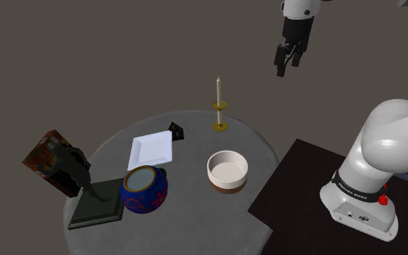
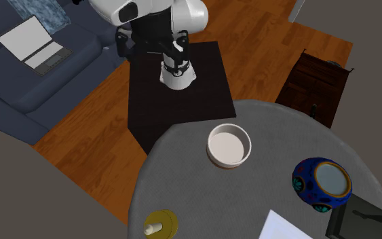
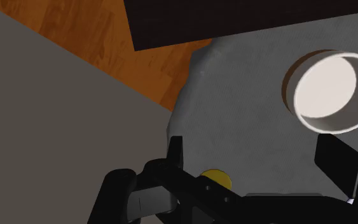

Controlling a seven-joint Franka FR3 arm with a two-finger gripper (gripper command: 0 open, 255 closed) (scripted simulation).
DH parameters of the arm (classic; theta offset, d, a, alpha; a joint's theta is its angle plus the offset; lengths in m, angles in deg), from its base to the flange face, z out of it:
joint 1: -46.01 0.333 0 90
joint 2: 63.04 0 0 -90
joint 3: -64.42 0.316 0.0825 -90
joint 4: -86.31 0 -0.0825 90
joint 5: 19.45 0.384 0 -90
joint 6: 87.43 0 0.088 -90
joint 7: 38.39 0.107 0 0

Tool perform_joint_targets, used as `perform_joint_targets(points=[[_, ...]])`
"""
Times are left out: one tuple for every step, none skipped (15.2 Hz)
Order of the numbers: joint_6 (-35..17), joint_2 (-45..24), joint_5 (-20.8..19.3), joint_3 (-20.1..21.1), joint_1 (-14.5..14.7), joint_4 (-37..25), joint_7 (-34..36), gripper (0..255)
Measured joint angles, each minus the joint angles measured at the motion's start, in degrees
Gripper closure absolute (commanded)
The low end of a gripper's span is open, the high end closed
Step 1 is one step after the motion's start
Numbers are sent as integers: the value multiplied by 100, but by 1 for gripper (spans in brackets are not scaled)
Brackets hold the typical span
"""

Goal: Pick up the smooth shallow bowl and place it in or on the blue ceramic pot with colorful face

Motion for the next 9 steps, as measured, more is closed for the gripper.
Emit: perform_joint_targets(points=[[0, 0, 0, 0, 0, 0, 0, 0], [-83, 12, 12, 11, 6, 94, 28, 0], [-231, 34, 30, 30, 15, 261, 74, 0], [-379, 24, 78, 89, 44, 399, 163, 0], [-568, 5, 121, 140, 71, 568, 248, 0], [-746, 33, 146, 168, 85, 767, 306, 0], [-904, -6, 174, 196, 103, 877, 361, 0], [-1106, -62, 206, 231, 125, 1019, 426, 0], [-1310, -116, 228, 257, 142, 1162, 480, 0]])
